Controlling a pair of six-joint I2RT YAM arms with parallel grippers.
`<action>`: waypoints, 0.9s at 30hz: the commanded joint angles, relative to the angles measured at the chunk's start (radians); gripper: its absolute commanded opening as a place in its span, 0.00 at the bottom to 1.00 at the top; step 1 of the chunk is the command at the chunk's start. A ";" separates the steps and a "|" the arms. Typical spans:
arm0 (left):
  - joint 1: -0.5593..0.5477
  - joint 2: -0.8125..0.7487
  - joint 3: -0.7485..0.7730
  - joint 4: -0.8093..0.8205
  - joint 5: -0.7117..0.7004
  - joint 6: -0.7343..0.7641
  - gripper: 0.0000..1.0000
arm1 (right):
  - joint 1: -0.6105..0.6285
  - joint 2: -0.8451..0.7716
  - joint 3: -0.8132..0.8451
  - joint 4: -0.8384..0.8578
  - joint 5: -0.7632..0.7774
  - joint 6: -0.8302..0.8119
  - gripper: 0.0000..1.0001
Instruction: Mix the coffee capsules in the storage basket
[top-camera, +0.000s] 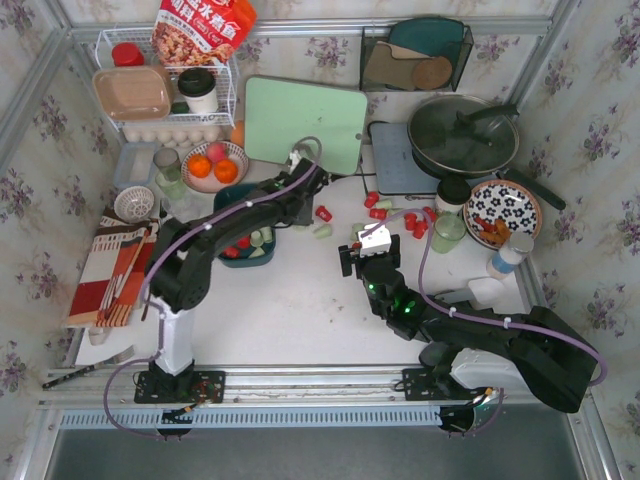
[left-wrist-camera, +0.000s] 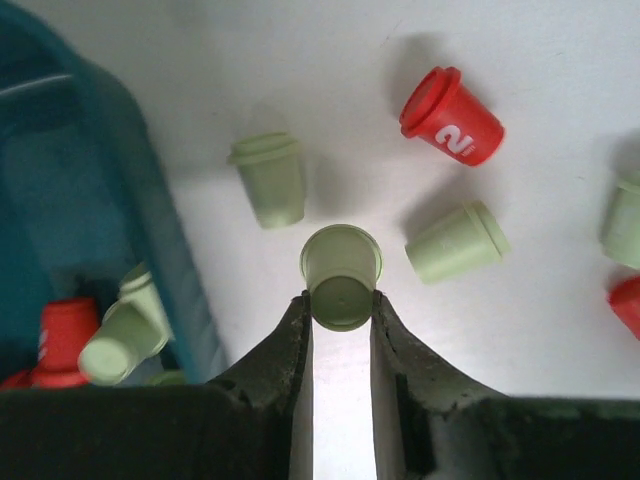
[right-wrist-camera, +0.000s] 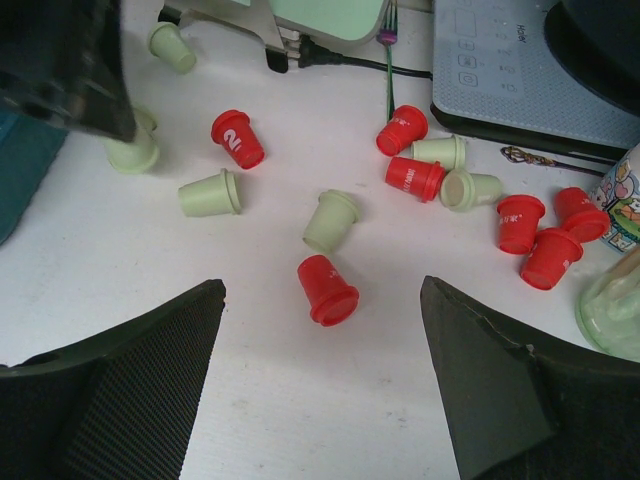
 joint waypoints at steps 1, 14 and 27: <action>0.001 -0.152 -0.084 0.087 -0.054 -0.013 0.15 | 0.000 -0.003 0.010 0.022 0.002 0.008 0.87; 0.132 -0.375 -0.381 0.143 -0.312 -0.054 0.19 | 0.000 -0.001 0.013 0.017 -0.007 0.011 0.87; 0.186 -0.456 -0.546 0.282 -0.245 -0.061 0.65 | -0.031 0.050 0.041 -0.031 -0.038 0.058 0.87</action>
